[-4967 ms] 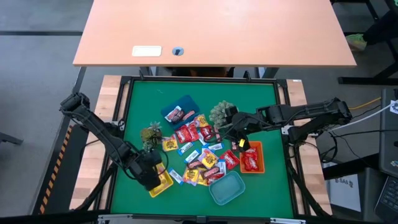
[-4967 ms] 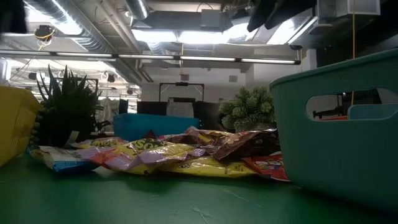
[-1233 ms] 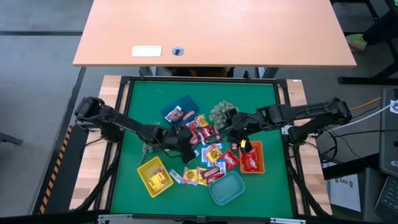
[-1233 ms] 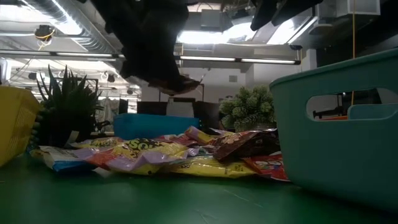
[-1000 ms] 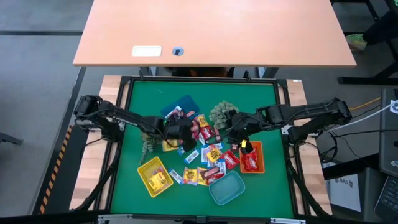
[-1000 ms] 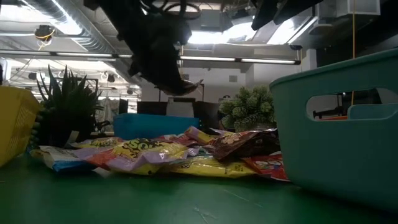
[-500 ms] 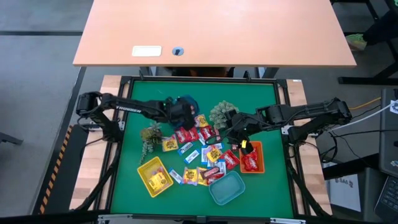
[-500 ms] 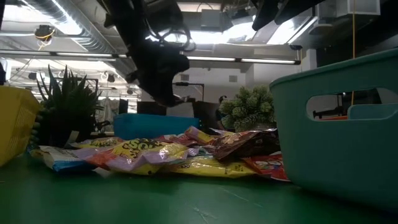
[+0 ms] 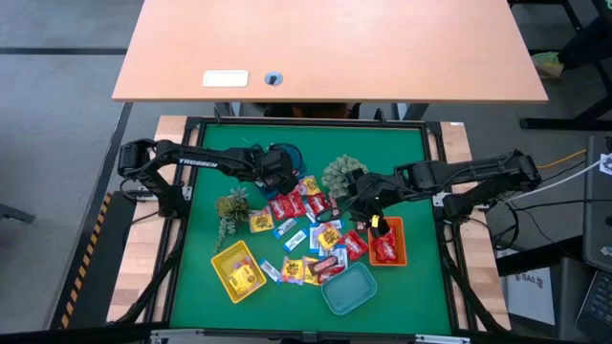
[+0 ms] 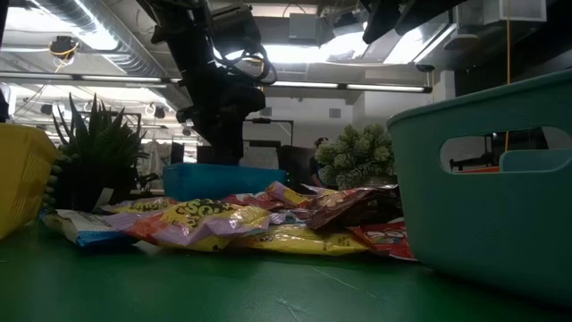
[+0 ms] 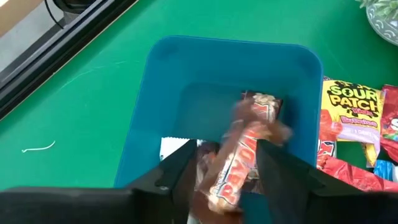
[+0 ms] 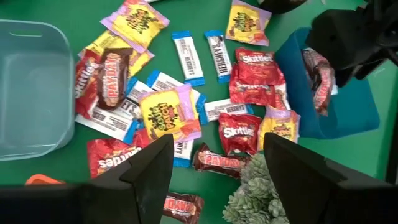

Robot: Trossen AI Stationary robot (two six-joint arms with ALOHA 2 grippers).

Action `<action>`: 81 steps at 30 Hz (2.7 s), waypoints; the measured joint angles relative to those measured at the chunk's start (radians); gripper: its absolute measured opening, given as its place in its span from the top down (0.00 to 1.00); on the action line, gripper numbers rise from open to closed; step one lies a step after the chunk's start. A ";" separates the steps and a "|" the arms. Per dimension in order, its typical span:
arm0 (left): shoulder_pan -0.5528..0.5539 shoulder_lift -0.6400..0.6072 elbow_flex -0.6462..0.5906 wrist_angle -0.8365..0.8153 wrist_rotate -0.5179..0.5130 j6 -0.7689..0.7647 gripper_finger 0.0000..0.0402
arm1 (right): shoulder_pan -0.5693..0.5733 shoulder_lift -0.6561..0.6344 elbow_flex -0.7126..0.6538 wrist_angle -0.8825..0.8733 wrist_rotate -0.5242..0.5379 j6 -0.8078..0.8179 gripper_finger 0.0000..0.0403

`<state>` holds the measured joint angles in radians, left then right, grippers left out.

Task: Sort candy
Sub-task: Put the brown chocolate into the blue bin, then put the white-blue chocolate into the light blue bin

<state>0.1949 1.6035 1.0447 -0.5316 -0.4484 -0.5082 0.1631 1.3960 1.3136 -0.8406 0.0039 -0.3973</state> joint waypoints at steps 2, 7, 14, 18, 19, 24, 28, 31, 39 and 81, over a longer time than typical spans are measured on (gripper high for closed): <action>0.001 0.000 0.000 0.000 0.001 -0.005 0.59 | 0.000 0.000 0.000 0.000 -0.025 -0.001 0.38; 0.000 0.000 0.000 0.008 0.001 -0.005 0.58 | 0.000 0.004 0.000 0.003 -0.105 0.000 0.38; -0.043 -0.002 0.000 0.019 0.007 0.047 0.61 | 0.000 0.058 0.000 0.030 -0.155 0.002 0.38; -0.082 -0.028 0.000 0.025 0.051 0.048 0.62 | 0.000 0.121 0.000 0.052 -0.155 0.005 0.38; -0.093 -0.042 0.000 0.025 0.063 0.048 0.63 | 0.000 0.140 0.000 0.060 -0.154 0.005 0.38; -0.163 -0.099 0.000 0.034 0.099 0.032 0.63 | 0.000 0.236 0.000 0.101 -0.153 0.005 0.38; -0.226 -0.134 0.000 0.037 0.100 0.013 0.63 | 0.000 0.310 0.000 0.127 -0.153 0.003 0.38; -0.272 -0.146 0.000 0.040 0.100 0.013 0.63 | 0.000 0.358 0.000 0.142 -0.152 0.001 0.38; -0.374 -0.146 0.000 0.043 0.100 0.013 0.63 | -0.022 0.466 0.000 0.146 -0.135 0.000 0.38; -0.492 -0.145 0.001 0.055 0.065 -0.013 0.63 | -0.130 0.579 0.001 0.161 -0.178 0.005 0.38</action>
<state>-0.2974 1.4582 1.0454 -0.4767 -0.3832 -0.5217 0.0330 1.9751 1.3148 -0.6792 -0.1738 -0.3923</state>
